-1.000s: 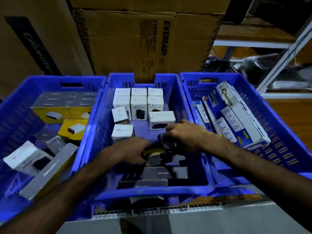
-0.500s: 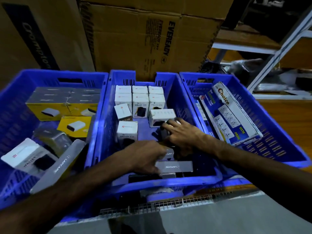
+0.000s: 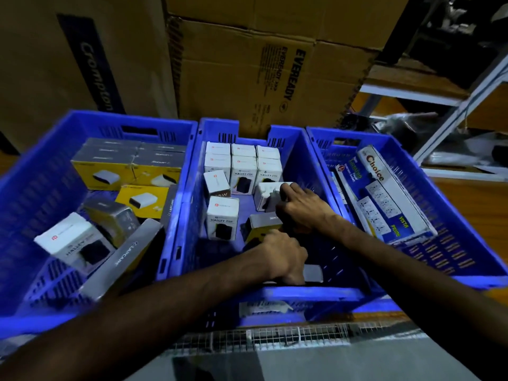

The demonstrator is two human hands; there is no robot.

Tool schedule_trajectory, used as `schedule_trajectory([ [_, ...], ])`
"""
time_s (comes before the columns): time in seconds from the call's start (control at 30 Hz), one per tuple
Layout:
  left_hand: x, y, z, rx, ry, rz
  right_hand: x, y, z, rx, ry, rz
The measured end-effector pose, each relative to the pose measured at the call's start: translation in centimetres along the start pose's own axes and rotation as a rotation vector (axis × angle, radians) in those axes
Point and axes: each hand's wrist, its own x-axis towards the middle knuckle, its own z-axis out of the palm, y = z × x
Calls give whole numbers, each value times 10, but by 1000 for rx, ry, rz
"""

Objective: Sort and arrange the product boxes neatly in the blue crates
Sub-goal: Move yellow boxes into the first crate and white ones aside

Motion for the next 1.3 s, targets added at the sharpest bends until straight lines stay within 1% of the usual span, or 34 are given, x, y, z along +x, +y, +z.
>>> schedule_trajectory([
  [0.07, 5, 7, 1, 32, 42, 12, 1, 2, 1, 34, -26, 20],
  [0.13, 6, 3, 0, 2, 119, 18, 3, 7, 0, 77, -65, 15],
  [0.2, 0, -10, -5, -71, 191, 1, 3, 17, -4, 185, -54, 2],
  [0.27, -10, -27, -5, -220, 272, -39, -3, 30, -11, 358, -8, -2],
  [0.37, -35, -58, 4, -503, 451, -108, -19, 52, -28, 650, 148, 82],
  [0.47, -76, -74, 0, -823, 751, -188, -34, 63, -44, 907, 347, 161],
  [0.53, -104, -78, -3, -995, 879, -289, -36, 62, -53, 1071, 421, 186],
  [0.6, -131, -80, -1, -1102, 982, -369, -32, 56, -61, 1211, 443, 172],
  [0.73, -181, -83, -2, -1159, 1230, -526, -7, 31, -87, 1348, 480, 91],
  [0.8, -210, -88, -6, -1121, 1343, -613, 14, 13, -105, 1369, 520, 60],
  [0.87, -241, -97, -10, -1032, 1410, -696, 38, -8, -120, 1373, 556, 24],
  [0.93, -269, -108, -14, -910, 1421, -786, 60, -28, -135, 1335, 581, 6],
  [1.0, -293, -120, -20, -760, 1377, -869, 82, -50, -150, 1216, 596, 4],
  [1.07, -314, -138, -20, -645, 1321, -966, 103, -74, -162, 1077, 573, 4],
  [1.13, -324, -167, -16, -492, 1212, -1053, 121, -96, -169, 957, 515, 23],
  [1.2, -324, -196, -10, -361, 1075, -1093, 136, -115, -171, 862, 451, 31],
  [1.3, -311, -233, -1, -271, 880, -1157, 153, -136, -171, 747, 393, 50],
])
